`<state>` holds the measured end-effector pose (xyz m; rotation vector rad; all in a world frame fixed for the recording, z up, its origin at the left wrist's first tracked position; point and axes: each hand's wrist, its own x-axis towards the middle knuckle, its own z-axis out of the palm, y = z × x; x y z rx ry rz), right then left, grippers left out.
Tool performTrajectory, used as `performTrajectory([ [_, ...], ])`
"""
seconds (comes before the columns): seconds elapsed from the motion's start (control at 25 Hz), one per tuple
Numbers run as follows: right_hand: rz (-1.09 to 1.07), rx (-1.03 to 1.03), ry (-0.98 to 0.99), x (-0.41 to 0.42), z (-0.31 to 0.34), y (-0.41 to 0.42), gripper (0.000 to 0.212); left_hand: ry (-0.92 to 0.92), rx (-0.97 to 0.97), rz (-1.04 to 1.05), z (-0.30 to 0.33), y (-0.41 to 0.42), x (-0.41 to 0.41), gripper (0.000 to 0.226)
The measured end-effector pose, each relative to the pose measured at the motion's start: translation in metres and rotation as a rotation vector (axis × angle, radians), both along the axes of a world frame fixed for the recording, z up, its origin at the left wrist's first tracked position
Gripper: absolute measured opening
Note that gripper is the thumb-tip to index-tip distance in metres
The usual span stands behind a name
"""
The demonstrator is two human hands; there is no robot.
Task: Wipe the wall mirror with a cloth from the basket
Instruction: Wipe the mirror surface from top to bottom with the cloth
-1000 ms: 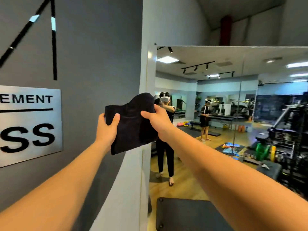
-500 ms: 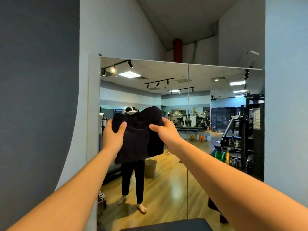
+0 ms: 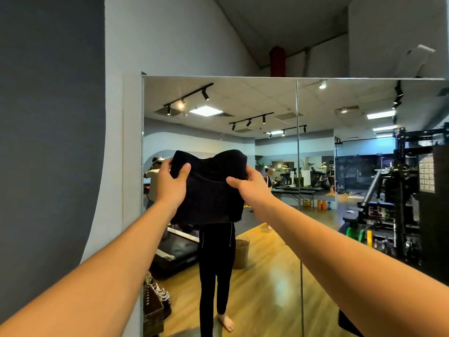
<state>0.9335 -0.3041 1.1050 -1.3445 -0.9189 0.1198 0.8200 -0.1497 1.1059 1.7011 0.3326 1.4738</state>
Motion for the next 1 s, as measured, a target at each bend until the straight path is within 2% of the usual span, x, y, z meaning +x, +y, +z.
performTrajectory([
  [0.16,0.006,0.036,-0.033,0.041,0.011,0.066,0.039,0.004,0.05,0.031,0.017,0.07,0.04,0.043],
  [0.48,0.016,0.089,-0.1,0.123,0.076,0.209,0.053,-0.013,0.122,0.053,0.087,0.207,0.115,0.046],
  [0.72,0.061,0.095,-0.123,0.171,0.094,0.267,0.061,-0.053,0.107,0.024,0.11,0.266,0.161,0.037],
  [1.0,0.031,0.176,-0.307,0.193,0.151,0.31,0.059,-0.217,0.249,0.26,0.159,0.296,0.185,0.033],
])
